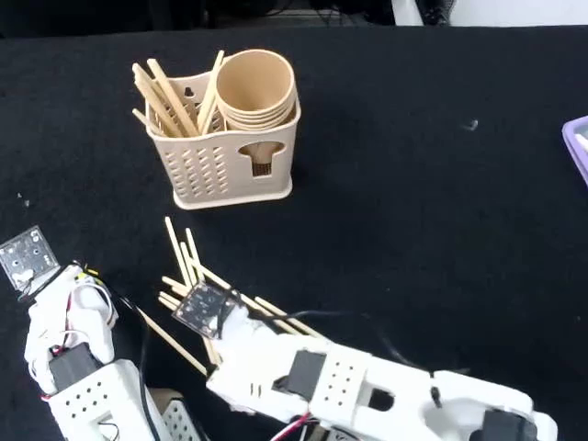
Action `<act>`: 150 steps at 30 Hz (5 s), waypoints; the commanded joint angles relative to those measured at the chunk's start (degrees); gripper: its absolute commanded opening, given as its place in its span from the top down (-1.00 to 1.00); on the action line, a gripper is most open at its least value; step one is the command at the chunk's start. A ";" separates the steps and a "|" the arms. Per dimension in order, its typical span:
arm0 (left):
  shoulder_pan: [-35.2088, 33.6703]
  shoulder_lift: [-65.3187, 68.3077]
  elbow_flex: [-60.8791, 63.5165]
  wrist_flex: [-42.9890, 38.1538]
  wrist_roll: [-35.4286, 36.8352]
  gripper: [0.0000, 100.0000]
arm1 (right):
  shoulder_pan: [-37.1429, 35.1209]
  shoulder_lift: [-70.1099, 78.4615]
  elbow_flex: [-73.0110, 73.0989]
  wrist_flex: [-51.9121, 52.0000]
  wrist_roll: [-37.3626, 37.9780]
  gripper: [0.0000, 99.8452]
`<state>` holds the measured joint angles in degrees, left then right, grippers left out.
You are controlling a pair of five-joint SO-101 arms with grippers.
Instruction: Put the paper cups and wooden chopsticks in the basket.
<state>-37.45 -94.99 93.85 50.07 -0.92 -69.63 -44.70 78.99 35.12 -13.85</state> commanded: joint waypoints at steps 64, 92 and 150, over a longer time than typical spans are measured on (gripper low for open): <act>-3.12 -0.53 -2.51 -1.23 2.20 0.78 | 12.04 28.53 -24.75 15.30 17.85 0.98; -3.21 -0.53 -2.33 -1.32 2.20 0.78 | 12.04 -2.95 -11.47 12.22 18.11 0.84; -3.21 -0.53 -2.24 -1.41 2.20 0.78 | 30.15 14.64 -32.31 23.38 30.68 0.98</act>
<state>-40.00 -94.90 93.85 50.07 0.66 -40.79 -20.44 51.12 55.43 16.22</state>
